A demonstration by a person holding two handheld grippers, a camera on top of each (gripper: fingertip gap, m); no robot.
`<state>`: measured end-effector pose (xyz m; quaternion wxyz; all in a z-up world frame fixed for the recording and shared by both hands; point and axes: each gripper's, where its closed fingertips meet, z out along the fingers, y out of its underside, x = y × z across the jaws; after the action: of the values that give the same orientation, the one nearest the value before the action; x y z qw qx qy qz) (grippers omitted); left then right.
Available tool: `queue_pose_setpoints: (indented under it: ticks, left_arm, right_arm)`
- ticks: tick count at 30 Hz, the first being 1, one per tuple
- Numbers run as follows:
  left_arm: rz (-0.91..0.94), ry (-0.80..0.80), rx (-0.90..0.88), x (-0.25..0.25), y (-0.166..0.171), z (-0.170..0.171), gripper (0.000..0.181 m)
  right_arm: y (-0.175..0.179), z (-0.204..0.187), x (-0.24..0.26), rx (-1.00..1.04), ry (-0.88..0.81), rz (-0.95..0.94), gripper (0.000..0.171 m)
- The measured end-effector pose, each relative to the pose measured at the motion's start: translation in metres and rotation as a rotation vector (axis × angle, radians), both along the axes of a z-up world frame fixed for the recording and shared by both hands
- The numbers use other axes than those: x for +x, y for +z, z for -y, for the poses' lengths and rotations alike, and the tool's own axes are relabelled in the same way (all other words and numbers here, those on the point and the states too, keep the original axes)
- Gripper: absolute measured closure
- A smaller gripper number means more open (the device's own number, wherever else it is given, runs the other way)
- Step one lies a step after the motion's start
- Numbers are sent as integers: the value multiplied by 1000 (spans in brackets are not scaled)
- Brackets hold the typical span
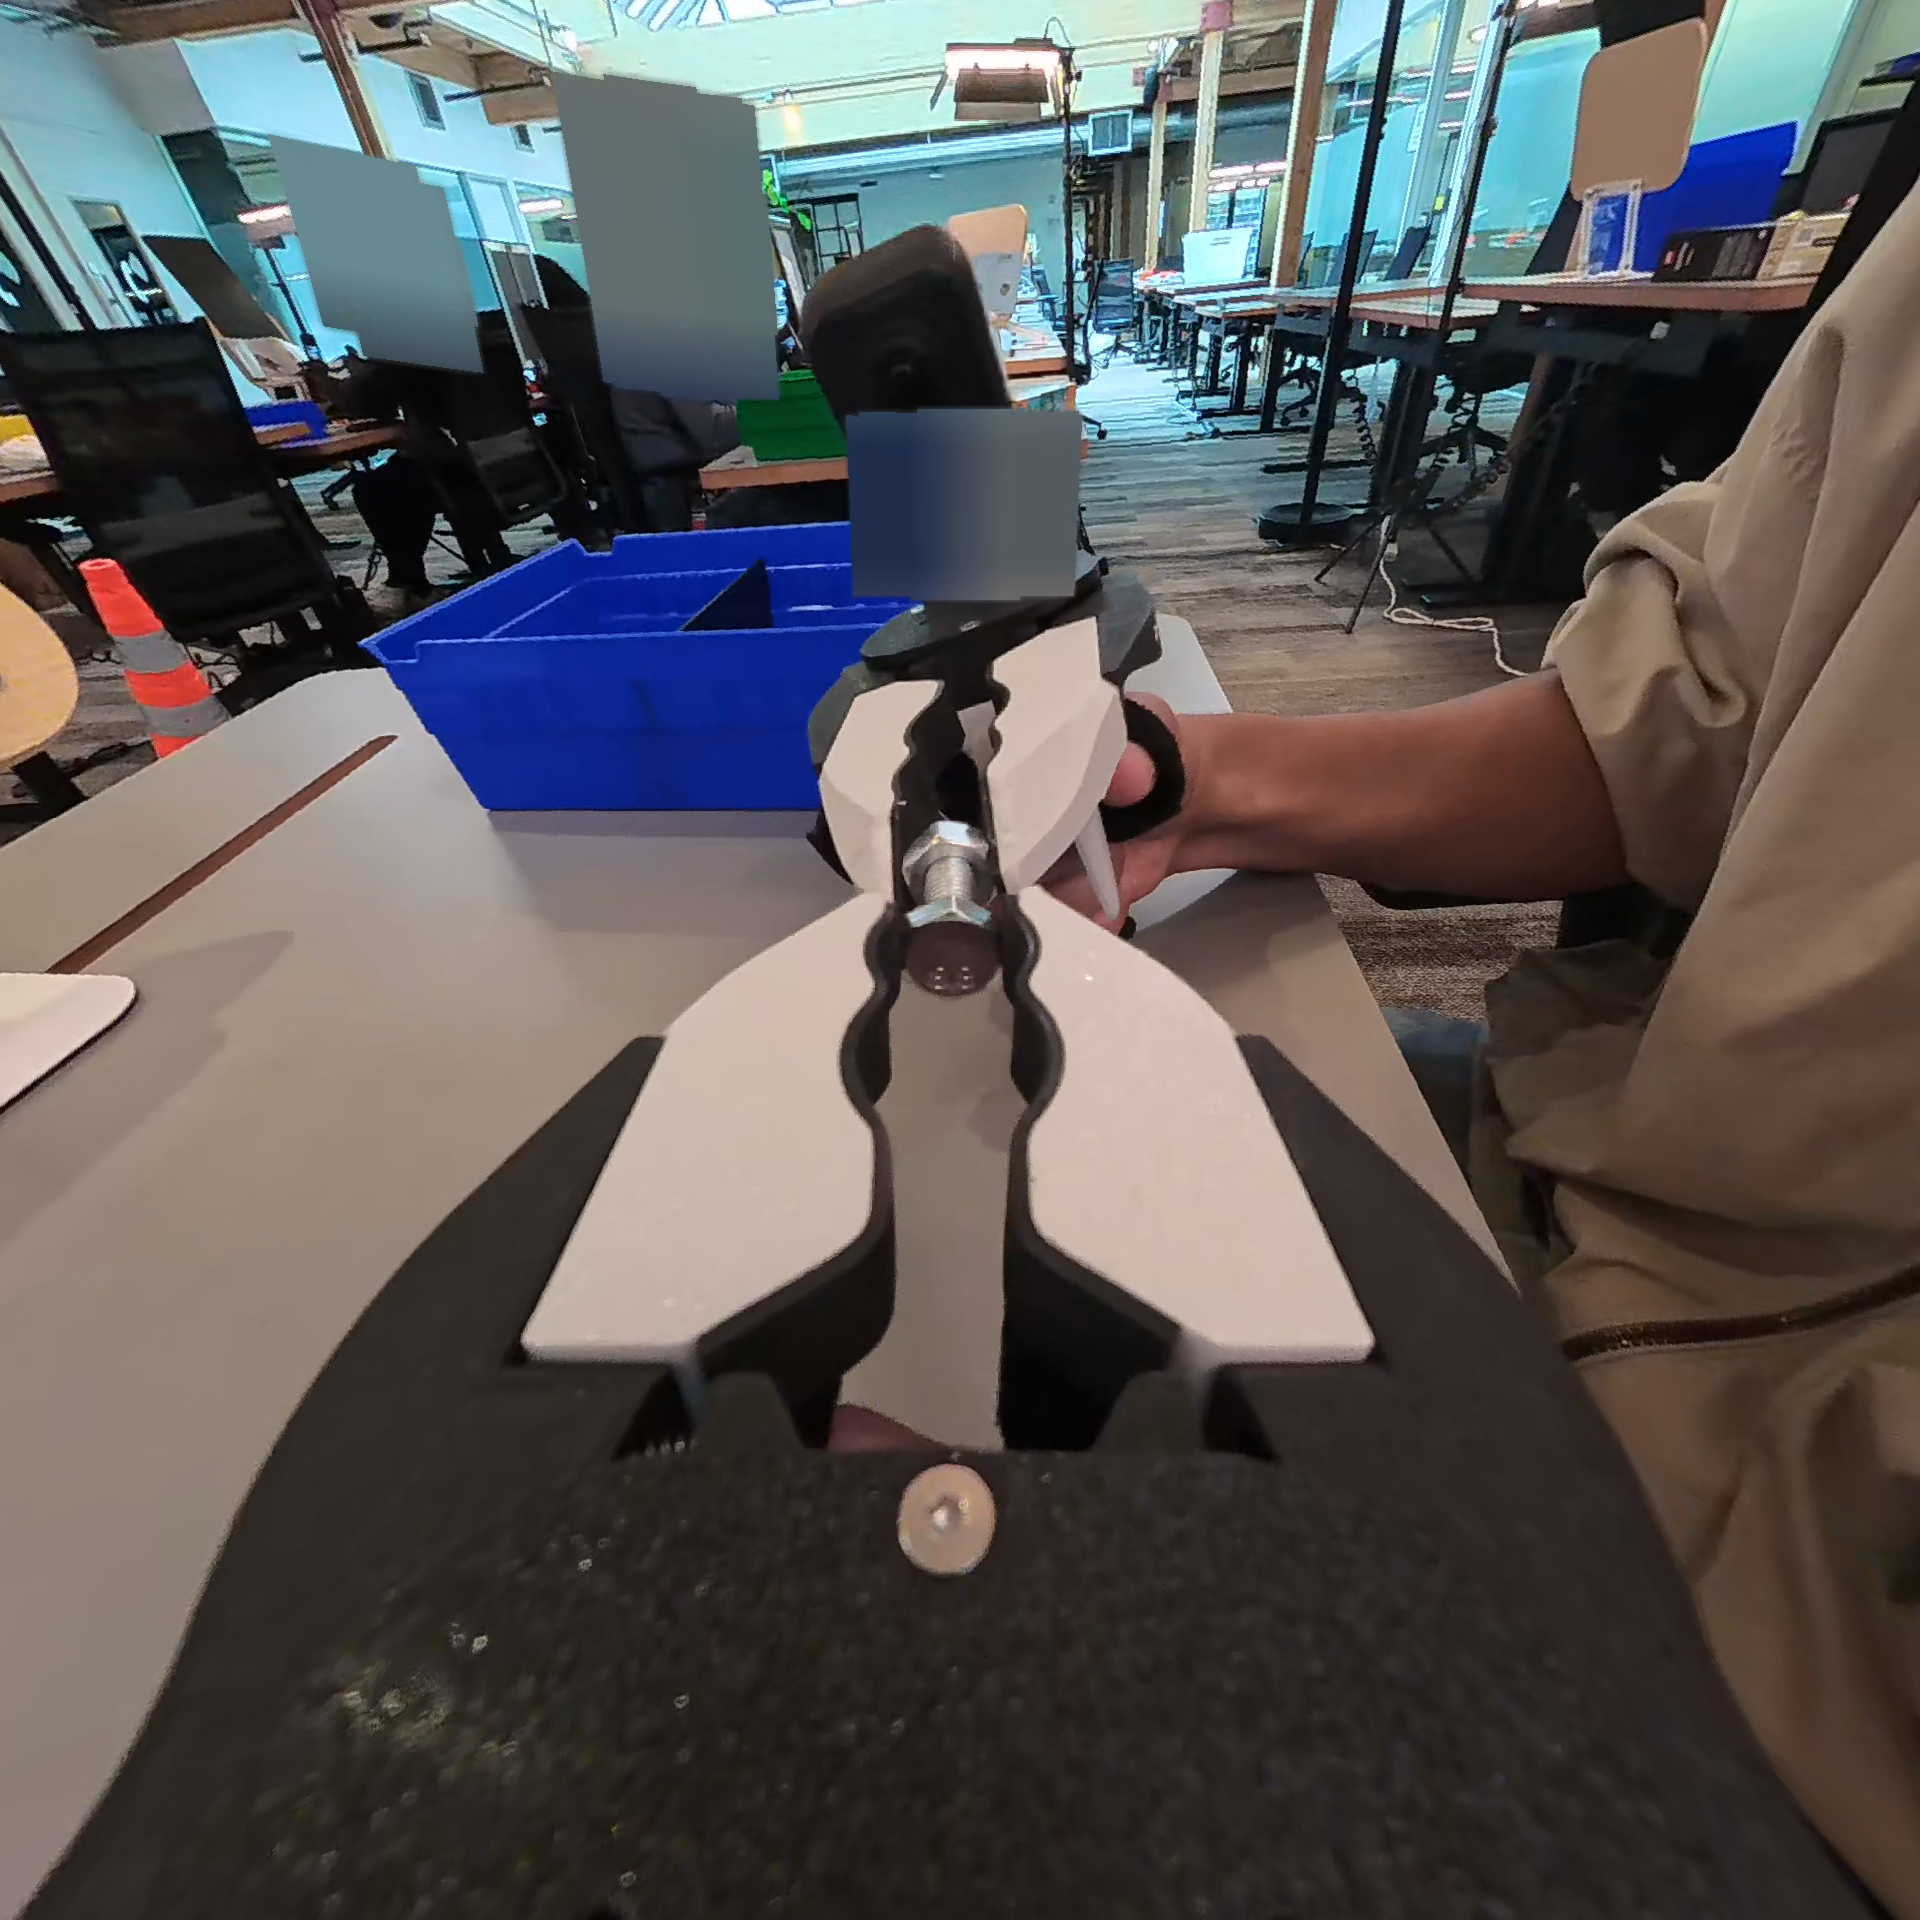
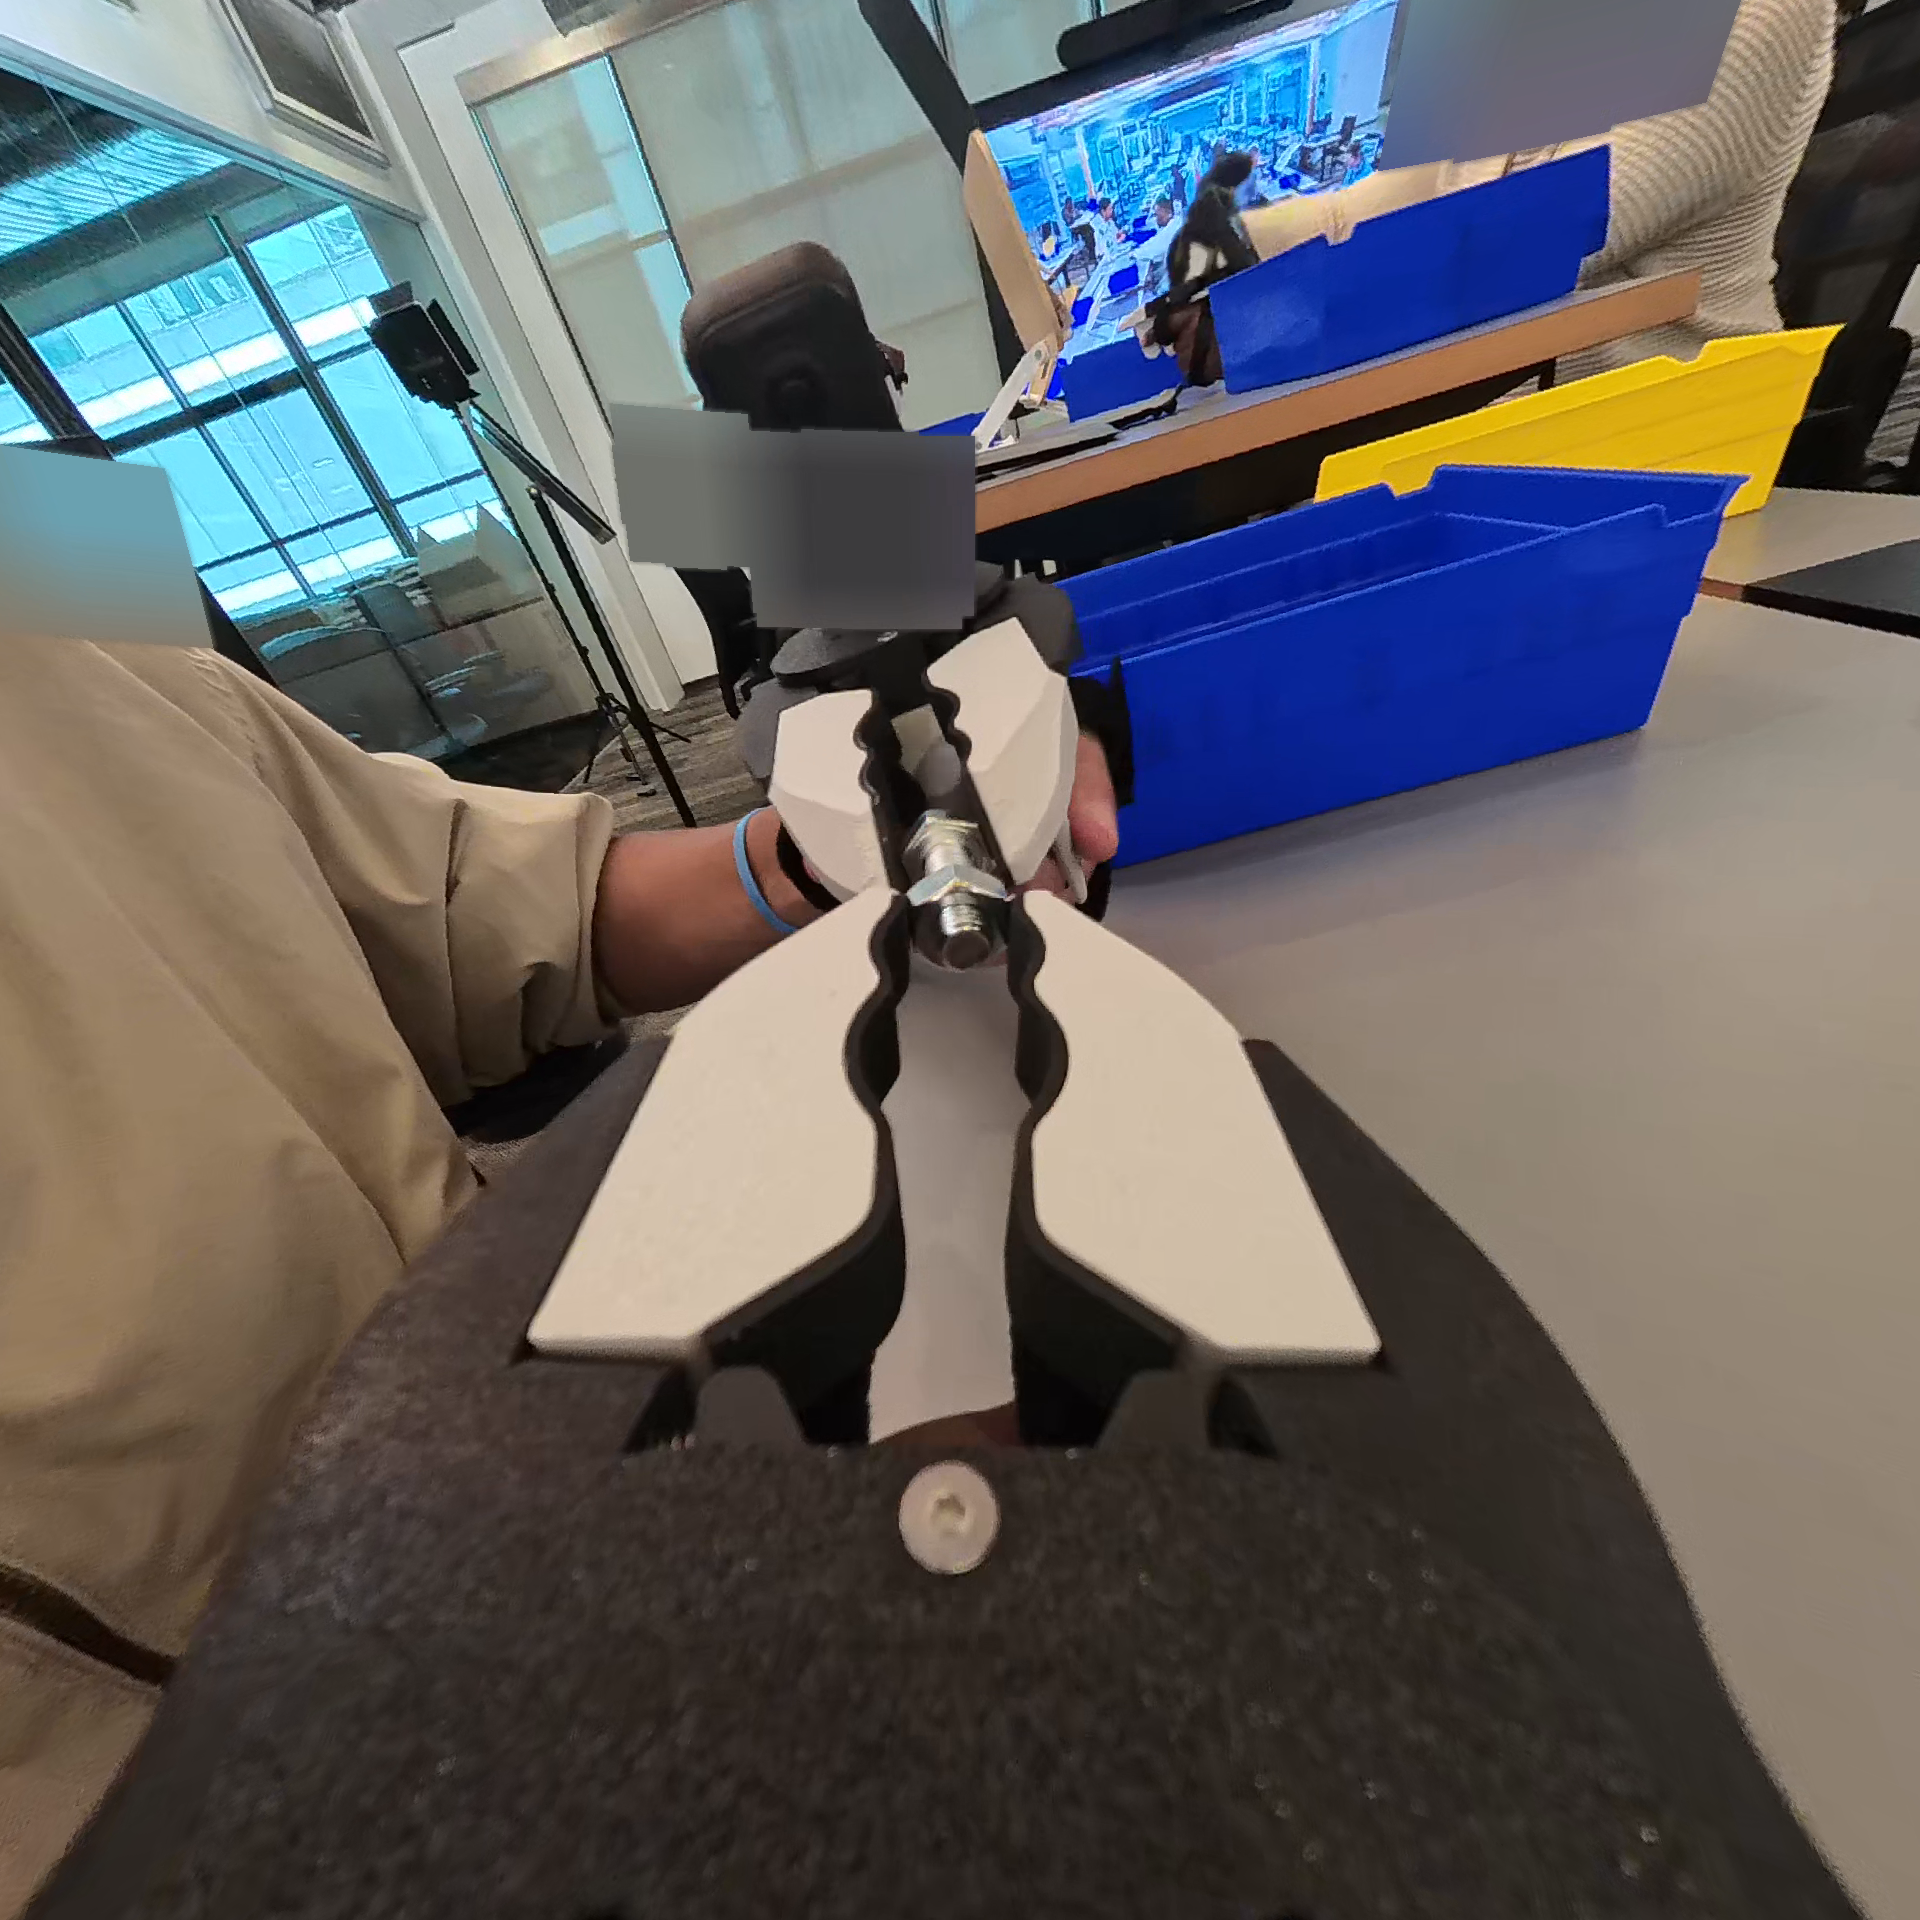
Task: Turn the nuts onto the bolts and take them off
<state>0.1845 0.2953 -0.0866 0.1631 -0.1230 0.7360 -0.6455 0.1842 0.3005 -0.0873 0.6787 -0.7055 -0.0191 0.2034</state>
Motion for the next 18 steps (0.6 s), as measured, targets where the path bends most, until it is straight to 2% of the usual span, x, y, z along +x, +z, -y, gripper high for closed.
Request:
queue_pose_setpoints:
  ticks: [11, 18]
  left_arm:
    - [118, 31, 8, -1, 7, 2, 163]
    - [109, 39, 9, 0, 8, 2, 155]
  right_arm:
    - [8, 2, -1, 37, 45, -98, 153]
    - [15, 7, 2, 71, 62, -146, 153]
